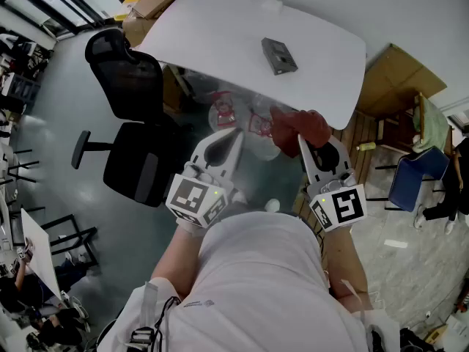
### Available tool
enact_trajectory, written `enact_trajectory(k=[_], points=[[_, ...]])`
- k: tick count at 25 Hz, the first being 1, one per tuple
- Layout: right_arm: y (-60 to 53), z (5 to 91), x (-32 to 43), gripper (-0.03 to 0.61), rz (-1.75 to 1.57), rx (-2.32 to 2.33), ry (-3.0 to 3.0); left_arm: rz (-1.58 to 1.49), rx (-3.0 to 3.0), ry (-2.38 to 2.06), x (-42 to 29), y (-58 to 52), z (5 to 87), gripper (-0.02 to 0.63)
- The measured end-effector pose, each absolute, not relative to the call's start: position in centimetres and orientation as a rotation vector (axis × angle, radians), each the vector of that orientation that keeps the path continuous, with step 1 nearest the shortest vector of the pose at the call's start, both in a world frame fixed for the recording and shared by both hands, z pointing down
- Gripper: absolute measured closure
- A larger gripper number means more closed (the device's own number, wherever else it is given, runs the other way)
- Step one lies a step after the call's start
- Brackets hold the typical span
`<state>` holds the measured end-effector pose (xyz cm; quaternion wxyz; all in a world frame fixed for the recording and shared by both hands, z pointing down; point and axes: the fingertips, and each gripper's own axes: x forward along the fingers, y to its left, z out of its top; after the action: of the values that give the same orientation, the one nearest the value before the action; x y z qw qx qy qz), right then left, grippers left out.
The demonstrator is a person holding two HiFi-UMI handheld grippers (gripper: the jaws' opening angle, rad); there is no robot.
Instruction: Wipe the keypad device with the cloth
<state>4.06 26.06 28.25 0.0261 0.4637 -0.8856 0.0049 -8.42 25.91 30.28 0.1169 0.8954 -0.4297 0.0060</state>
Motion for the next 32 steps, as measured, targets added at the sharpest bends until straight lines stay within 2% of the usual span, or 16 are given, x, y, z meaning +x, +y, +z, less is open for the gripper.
enact_trajectory(k=[21,32], points=[[21.9,30.3,-1.5,0.502,0.128,1.59,-2.625,0.075,2.623,-1.075,-15.2,22.1,34.2,0.603],[15.0,32.1,-0.3,0.502,0.167,1.514,-2.66,0.147,2.582,-1.128,-14.0,17.2,36.5,0.603]])
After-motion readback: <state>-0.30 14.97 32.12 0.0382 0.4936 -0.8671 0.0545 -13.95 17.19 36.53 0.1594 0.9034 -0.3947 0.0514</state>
